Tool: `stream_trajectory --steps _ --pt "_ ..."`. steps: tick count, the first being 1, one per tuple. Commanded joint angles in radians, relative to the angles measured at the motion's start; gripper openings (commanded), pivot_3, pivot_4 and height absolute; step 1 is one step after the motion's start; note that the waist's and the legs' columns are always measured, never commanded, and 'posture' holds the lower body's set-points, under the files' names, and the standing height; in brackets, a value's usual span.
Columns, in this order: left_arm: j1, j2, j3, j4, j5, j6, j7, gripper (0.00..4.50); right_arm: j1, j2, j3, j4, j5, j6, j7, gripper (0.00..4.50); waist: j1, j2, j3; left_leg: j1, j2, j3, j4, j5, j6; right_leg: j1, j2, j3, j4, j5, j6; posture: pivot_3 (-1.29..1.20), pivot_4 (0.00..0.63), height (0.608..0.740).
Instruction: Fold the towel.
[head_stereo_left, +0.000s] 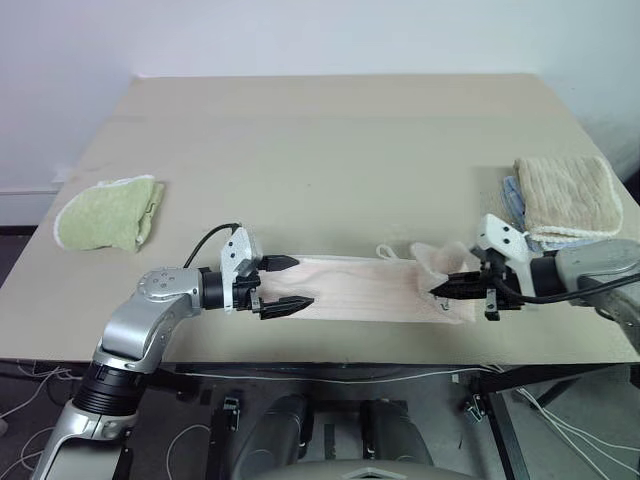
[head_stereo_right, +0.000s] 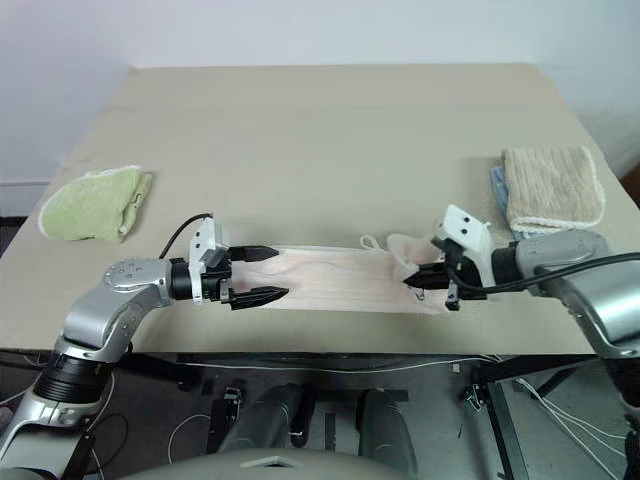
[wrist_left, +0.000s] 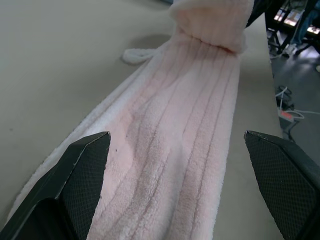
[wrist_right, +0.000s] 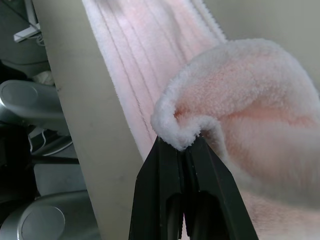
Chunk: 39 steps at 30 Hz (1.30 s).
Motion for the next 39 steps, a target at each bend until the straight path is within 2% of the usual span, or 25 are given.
stream_trajectory --steps 1,15,16,20,25,28,31,33,34,36,39 --pt "0.004 0.01 0.009 -0.036 -0.002 -0.012 0.001 4.5 -0.014 0.016 0.004 -0.067 0.012 -0.006 -0.003 0.03 -0.001 0.0 0.0 0.0 0.0 0.0 0.0 0.0 0.0 0.0 0.0 0.0 0.0 0.0 0.0 0.0 0.15 0.74" --pt "0.028 0.011 0.003 -0.004 0.023 -0.062 -0.015 4.5 -0.017 0.056 0.086 -0.061 -0.063 -0.047 -0.015 0.03 -0.001 0.0 0.0 0.0 0.0 0.0 0.0 0.0 0.0 0.0 0.0 0.0 0.001 0.0 0.0 0.0 0.15 0.74" --pt "0.027 0.01 0.006 -0.002 0.021 -0.061 -0.016 4.5 -0.019 0.057 0.085 -0.059 -0.065 -0.047 -0.015 0.46 -0.001 0.0 0.0 0.0 0.0 0.0 0.0 0.0 0.0 0.0 0.0 0.0 0.001 0.0 0.0 0.0 0.15 0.74" --pt "0.022 0.008 0.012 0.01 0.02 -0.066 -0.021 4.5 -0.011 0.056 0.063 -0.058 -0.056 -0.072 -0.004 1.62 -0.001 0.0 0.0 0.0 0.0 0.0 0.001 0.0 0.0 0.0 0.0 0.0 0.001 0.0 0.0 0.0 0.15 0.74" --pt "-0.005 -0.003 0.047 0.013 -0.021 -0.045 -0.02 4.5 -0.054 0.107 -0.066 -0.031 0.069 0.002 -0.036 3.33 -0.001 0.0 0.0 0.0 0.0 0.0 0.001 0.0 0.0 0.0 0.0 0.001 0.001 0.0 0.0 0.0 0.15 0.74" --pt "-0.067 -0.03 0.099 0.045 -0.071 -0.024 0.006 4.5 -0.086 0.186 -0.194 0.019 0.18 0.062 -0.105 3.33 -0.001 0.0 0.0 0.001 0.0 0.0 0.002 0.0 0.0 0.0 0.001 0.0 0.002 0.0 0.0 0.0 0.15 0.74" --pt "-0.144 -0.058 0.115 0.068 -0.102 -0.018 0.008 4.5 -0.059 0.185 -0.201 0.044 0.186 0.083 -0.098 3.33 0.002 -0.001 0.0 0.001 0.0 0.0 0.002 0.001 0.001 0.001 0.001 0.0 0.002 0.001 0.001 0.0 0.15 0.74" --pt "-0.203 -0.087 0.099 0.09 -0.094 -0.026 0.017 4.5 -0.033 0.206 -0.203 0.072 0.184 0.082 -0.112 2.95 0.002 -0.001 0.0 0.001 0.0 0.0 0.003 0.001 0.001 0.001 0.001 0.0 0.002 0.001 0.002 0.0 0.15 0.74" --pt "-0.233 -0.106 0.085 0.106 -0.085 -0.034 0.02 4.32 -0.003 0.214 -0.188 0.079 0.152 0.04 -0.111 2.72 0.003 -0.001 0.0 0.001 0.0 0.0 0.003 0.001 0.001 0.001 0.001 0.0 0.002 0.003 0.004 0.0 0.15 0.74" --pt "-0.268 -0.129 0.061 0.121 -0.083 -0.04 -0.005 3.89 0.039 0.226 -0.173 0.073 0.12 -0.013 -0.107 2.05 0.0 -0.001 0.0 0.0 -0.001 0.0 0.004 0.001 0.002 0.002 0.001 0.0 0.002 0.003 0.005 0.0 0.15 0.74" --pt "-0.307 -0.145 -0.003 0.139 -0.062 -0.068 -0.077 2.87 0.052 0.279 -0.207 0.089 0.152 0.0 -0.151 0.99 -0.009 -0.001 0.0 0.001 -0.001 0.002 0.004 0.001 0.002 0.0 0.001 0.003 0.004 0.003 0.005 0.0 0.15 0.74"
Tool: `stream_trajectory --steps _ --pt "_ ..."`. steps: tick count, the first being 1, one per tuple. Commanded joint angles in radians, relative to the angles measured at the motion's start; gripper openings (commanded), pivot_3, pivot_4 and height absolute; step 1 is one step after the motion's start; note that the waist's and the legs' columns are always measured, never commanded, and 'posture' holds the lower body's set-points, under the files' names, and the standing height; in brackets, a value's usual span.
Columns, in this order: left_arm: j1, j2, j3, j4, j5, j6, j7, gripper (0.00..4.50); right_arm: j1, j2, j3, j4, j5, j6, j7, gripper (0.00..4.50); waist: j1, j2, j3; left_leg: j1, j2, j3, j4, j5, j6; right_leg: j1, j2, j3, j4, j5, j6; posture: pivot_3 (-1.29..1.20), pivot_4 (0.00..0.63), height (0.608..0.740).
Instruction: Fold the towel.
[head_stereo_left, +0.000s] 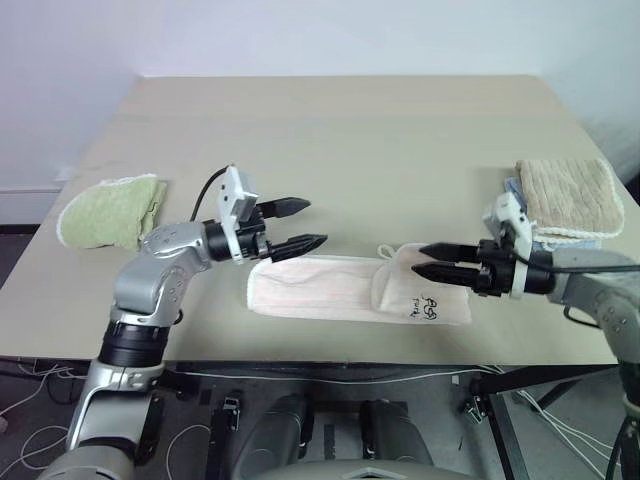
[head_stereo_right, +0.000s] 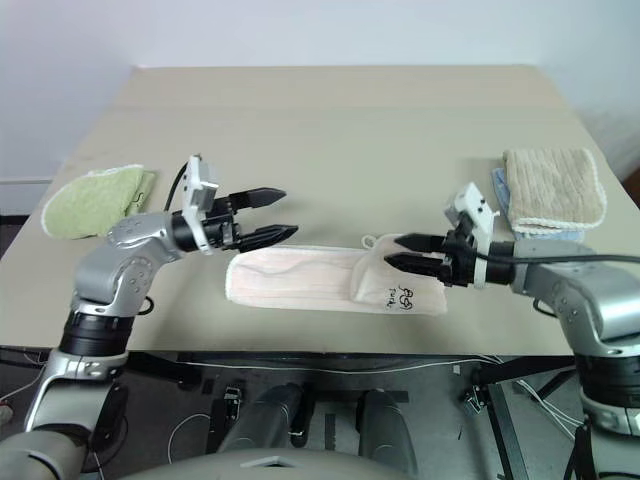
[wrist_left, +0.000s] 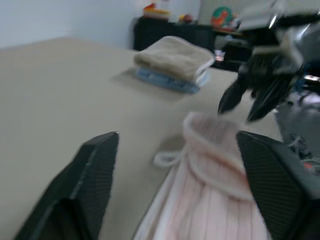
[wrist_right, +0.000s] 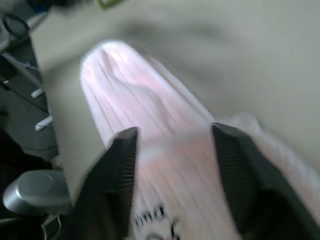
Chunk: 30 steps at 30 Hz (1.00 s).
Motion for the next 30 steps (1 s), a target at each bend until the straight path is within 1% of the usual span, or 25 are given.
stream_trajectory --steps 1,3,6,8,12,15,17,20,22,24,27,30 --pt "-0.047 -0.019 -0.056 0.021 0.021 -0.038 -0.062 2.5 -0.012 0.045 -0.056 0.007 0.021 -0.027 -0.048 0.65 -0.003 0.0 0.0 0.001 0.0 0.001 0.0 0.0 0.0 0.0 0.0 0.001 0.001 0.0 0.0 0.0 0.15 0.74" --pt "-0.087 -0.059 -0.072 0.062 0.019 -0.035 -0.068 1.8 -0.009 0.078 -0.077 0.037 -0.003 -0.067 -0.083 0.0 0.001 0.0 0.0 0.001 0.0 0.001 0.001 0.0 0.0 0.0 0.0 0.001 0.002 0.0 0.0 0.0 0.15 0.74" --pt "-0.13 -0.111 -0.104 0.12 0.032 -0.046 -0.084 0.71 0.017 0.119 -0.102 0.045 -0.032 -0.149 -0.113 0.0 0.005 0.0 0.0 0.001 0.0 0.001 0.004 0.0 0.0 0.002 0.001 0.0 0.002 0.0 0.0 0.0 0.15 0.74" --pt "-0.155 -0.15 -0.127 0.156 0.047 -0.055 -0.087 0.03 0.024 0.141 -0.119 0.052 -0.025 -0.153 -0.139 0.0 0.005 0.0 0.0 0.001 0.0 0.001 0.005 0.0 0.0 0.002 0.001 0.0 0.002 0.001 0.001 0.0 0.15 0.74" --pt "-0.202 -0.233 -0.181 0.223 0.1 -0.102 -0.087 0.03 0.036 0.168 -0.132 0.068 -0.032 -0.186 -0.169 0.0 0.006 0.0 0.0 0.0 0.0 0.001 0.007 0.0 0.001 0.003 0.001 0.0 0.002 0.001 0.002 0.0 0.15 0.74" --pt "-0.229 -0.286 -0.247 0.286 0.197 -0.182 -0.061 0.03 0.025 0.179 -0.138 0.1 -0.021 -0.156 -0.203 0.0 0.004 0.0 0.0 0.001 0.0 0.001 0.008 -0.001 0.001 0.004 0.001 0.0 0.002 0.001 0.002 0.0 0.15 0.74" --pt "-0.234 -0.312 -0.292 0.319 0.255 -0.238 -0.055 0.03 0.028 0.186 -0.132 0.1 -0.023 -0.16 -0.209 0.0 0.004 0.0 0.0 0.001 0.0 0.001 0.008 -0.001 0.001 0.004 0.001 0.001 0.002 0.001 0.002 0.0 0.15 0.74" --pt "-0.23 -0.35 -0.323 0.352 0.293 -0.248 -0.039 0.03 0.038 0.203 -0.098 0.103 -0.046 -0.17 -0.225 0.0 0.004 0.0 0.0 0.001 0.0 0.001 0.008 -0.001 0.001 0.004 0.001 0.001 0.002 0.001 0.002 0.0 0.15 0.74" --pt "-0.224 -0.35 -0.367 0.385 0.36 -0.246 -0.011 0.03 0.045 0.215 -0.074 0.102 -0.071 -0.187 -0.235 0.0 0.004 0.0 0.0 0.001 0.0 0.001 0.008 -0.001 0.001 0.004 0.001 0.001 0.002 0.001 0.002 0.0 0.15 0.74" --pt "-0.217 -0.351 -0.384 0.398 0.397 -0.244 0.017 0.03 0.045 0.23 -0.064 0.102 -0.082 -0.192 -0.244 0.0 0.003 0.0 0.0 0.001 0.0 0.001 0.008 -0.001 0.001 0.004 0.001 0.001 0.002 0.001 0.002 0.0 0.15 0.74" --pt "-0.178 -0.336 -0.407 0.369 0.421 -0.221 0.016 0.03 0.054 0.239 -0.032 0.082 -0.104 -0.193 -0.252 0.0 0.003 0.0 0.0 0.001 0.0 0.001 0.008 -0.001 0.001 0.003 0.001 0.001 0.002 0.001 0.002 0.0 0.15 0.74" --pt "-0.139 -0.322 -0.413 0.344 0.434 -0.177 0.027 0.03 0.075 0.23 0.025 0.086 -0.171 -0.231 -0.25 0.0 0.004 0.0 0.0 0.001 0.0 0.001 0.008 -0.001 0.001 0.003 0.001 0.001 0.002 0.001 0.002 0.0 0.15 0.74"
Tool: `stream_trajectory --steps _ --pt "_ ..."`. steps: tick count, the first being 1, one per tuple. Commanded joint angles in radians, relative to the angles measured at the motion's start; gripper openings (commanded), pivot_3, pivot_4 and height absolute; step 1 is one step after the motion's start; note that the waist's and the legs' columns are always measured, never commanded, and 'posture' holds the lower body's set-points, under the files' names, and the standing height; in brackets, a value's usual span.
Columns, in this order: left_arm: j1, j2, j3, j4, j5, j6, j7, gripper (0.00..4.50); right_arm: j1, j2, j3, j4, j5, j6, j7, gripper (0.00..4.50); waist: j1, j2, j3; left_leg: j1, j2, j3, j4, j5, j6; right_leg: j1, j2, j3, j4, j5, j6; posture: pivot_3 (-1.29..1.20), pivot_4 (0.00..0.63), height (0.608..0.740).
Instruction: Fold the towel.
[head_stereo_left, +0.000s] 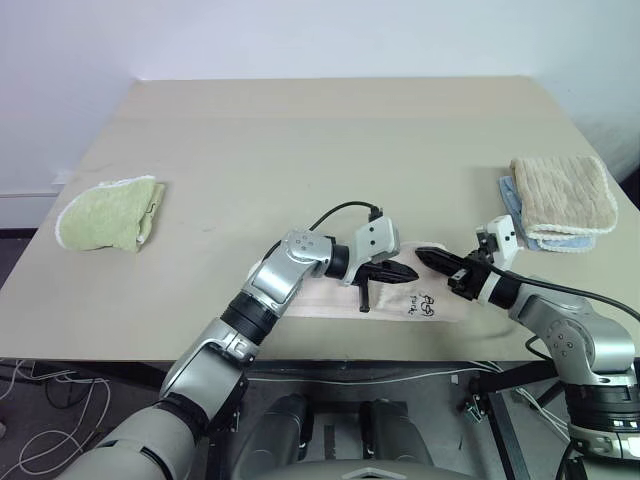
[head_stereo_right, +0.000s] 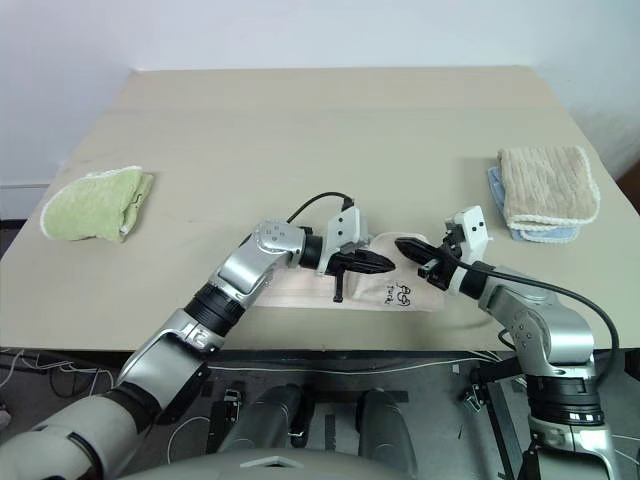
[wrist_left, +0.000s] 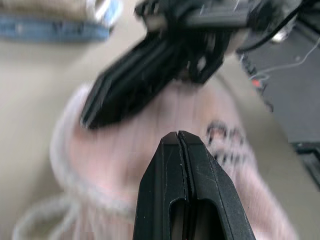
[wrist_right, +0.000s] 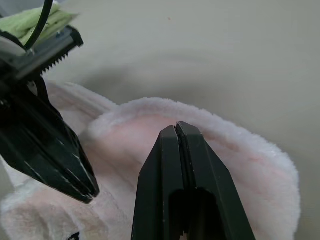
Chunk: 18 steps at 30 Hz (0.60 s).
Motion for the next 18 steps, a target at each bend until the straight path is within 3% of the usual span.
stream_trajectory --steps 1,12,18 --pt "0.03 -0.006 0.006 -0.047 0.003 0.052 0.028 0.03 0.01 0.0 0.057 -0.002 -0.087 -0.068 -0.013 0.0 0.0 0.0 0.0 0.0 0.0 0.0 0.0 0.0 0.0 0.0 0.0 0.0 0.0 0.0 0.0 0.0 0.15 0.74" --pt "0.059 -0.065 0.065 -0.029 -0.049 0.154 0.048 0.03 -0.035 0.038 0.144 0.108 -0.203 -0.139 -0.02 0.0 -0.005 0.0 0.0 0.003 0.0 0.0 0.003 0.0 0.0 0.004 0.001 0.0 0.0 0.0 0.001 0.0 0.15 0.74" --pt "0.04 0.005 0.125 -0.108 -0.086 0.168 0.029 0.03 -0.058 0.005 0.074 0.041 -0.074 -0.055 0.078 0.0 -0.022 0.0 0.0 0.003 0.0 0.0 0.003 0.0 0.0 0.005 0.001 0.0 0.0 0.0 0.001 0.0 0.15 0.74"
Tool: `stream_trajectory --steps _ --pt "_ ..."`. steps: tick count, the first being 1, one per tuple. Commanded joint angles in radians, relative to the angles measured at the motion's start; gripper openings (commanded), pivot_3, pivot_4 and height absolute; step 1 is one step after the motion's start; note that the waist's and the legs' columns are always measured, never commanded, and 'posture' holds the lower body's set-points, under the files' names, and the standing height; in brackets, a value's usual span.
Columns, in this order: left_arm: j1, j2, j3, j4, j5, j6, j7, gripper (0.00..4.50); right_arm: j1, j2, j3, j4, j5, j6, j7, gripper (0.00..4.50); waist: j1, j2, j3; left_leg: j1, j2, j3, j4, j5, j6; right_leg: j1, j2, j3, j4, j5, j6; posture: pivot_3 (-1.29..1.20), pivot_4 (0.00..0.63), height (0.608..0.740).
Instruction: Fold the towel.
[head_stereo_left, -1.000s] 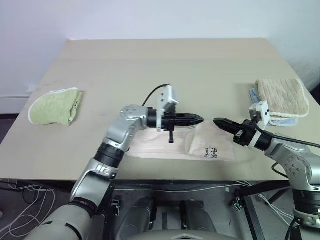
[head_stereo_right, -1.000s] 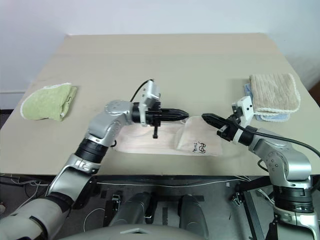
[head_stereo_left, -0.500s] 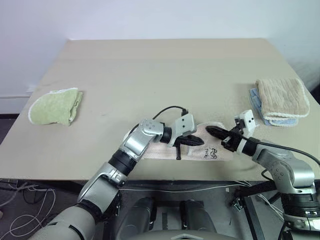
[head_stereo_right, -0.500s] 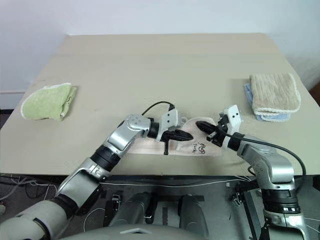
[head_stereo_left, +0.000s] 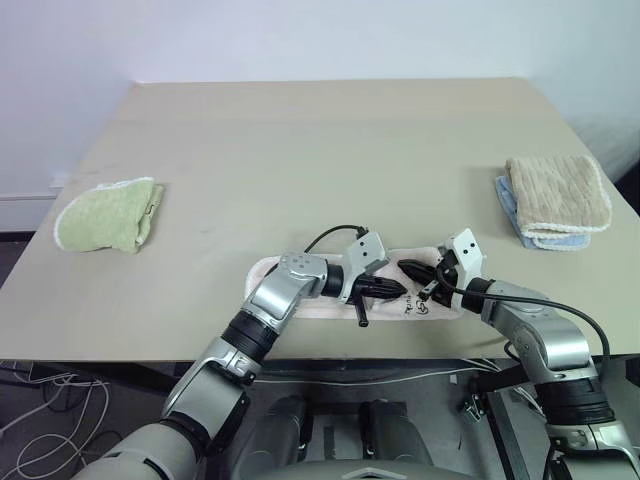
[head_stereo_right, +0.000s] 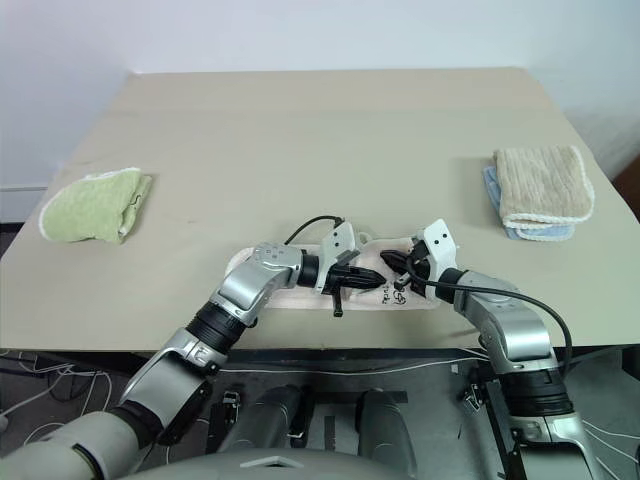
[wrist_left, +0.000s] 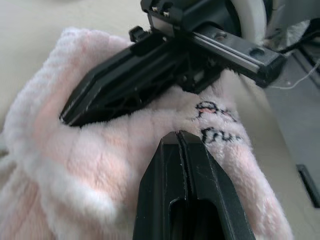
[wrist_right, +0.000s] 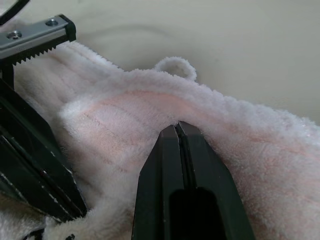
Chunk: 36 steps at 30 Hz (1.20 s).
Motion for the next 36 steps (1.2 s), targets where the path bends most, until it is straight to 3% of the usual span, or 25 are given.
stream_trajectory --steps 1,4,10,15,25,30,36 --pt "-0.031 0.043 0.072 -0.065 -0.014 -0.052 0.019 0.03 -0.015 -0.039 -0.056 -0.079 0.098 0.056 0.076 0.0 -0.005 0.0 0.0 0.0 0.0 0.0 0.0 0.0 0.0 0.0 0.0 0.0 0.0 0.0 0.0 0.0 0.15 0.74" --pt "-0.083 0.051 0.21 -0.095 -0.087 -0.025 0.104 0.84 -0.033 -0.072 -0.084 -0.112 0.162 0.101 0.127 0.83 -0.007 0.0 0.0 0.0 0.0 0.0 0.0 0.0 0.0 -0.001 0.0 0.0 0.0 0.0 0.0 0.0 0.15 0.74" --pt "-0.155 0.151 0.401 -0.153 -0.174 0.057 0.194 2.91 -0.086 -0.126 -0.051 -0.139 0.159 0.113 0.184 2.86 -0.008 0.0 0.0 -0.001 0.0 0.0 -0.001 0.0 0.0 -0.001 0.0 -0.001 0.0 0.0 0.0 0.0 0.15 0.74" --pt "-0.138 0.27 0.481 -0.186 -0.206 0.142 0.238 4.46 -0.117 -0.141 0.002 -0.157 0.14 0.103 0.213 4.45 -0.008 0.0 0.0 -0.001 0.0 0.0 -0.001 0.0 0.0 -0.002 0.0 -0.001 0.0 0.0 0.0 0.0 0.15 0.74" --pt "0.226 0.562 0.674 -0.595 -0.49 0.679 0.254 4.46 -0.205 -0.138 0.104 -0.114 0.064 0.042 0.275 4.45 -0.018 0.0 0.001 -0.001 0.0 0.0 -0.003 -0.001 -0.001 -0.003 0.0 0.001 0.0 0.0 0.0 0.0 0.15 0.74" --pt "0.327 0.573 0.858 -0.69 -0.608 1.115 0.383 4.46 -0.245 -0.115 0.121 -0.072 0.051 0.03 0.287 4.45 -0.005 -0.001 0.001 -0.001 0.0 0.0 -0.002 -0.002 -0.002 -0.006 0.0 0.001 0.0 0.0 0.0 0.0 0.15 0.74" --pt "0.466 0.597 0.923 -0.659 -0.822 1.188 0.478 4.46 -0.277 -0.109 0.168 -0.05 0.011 -0.011 0.326 4.45 -0.007 -0.001 0.001 -0.001 0.0 0.0 -0.002 -0.002 -0.002 -0.007 0.0 0.001 0.001 0.0 0.0 0.0 0.15 0.74"
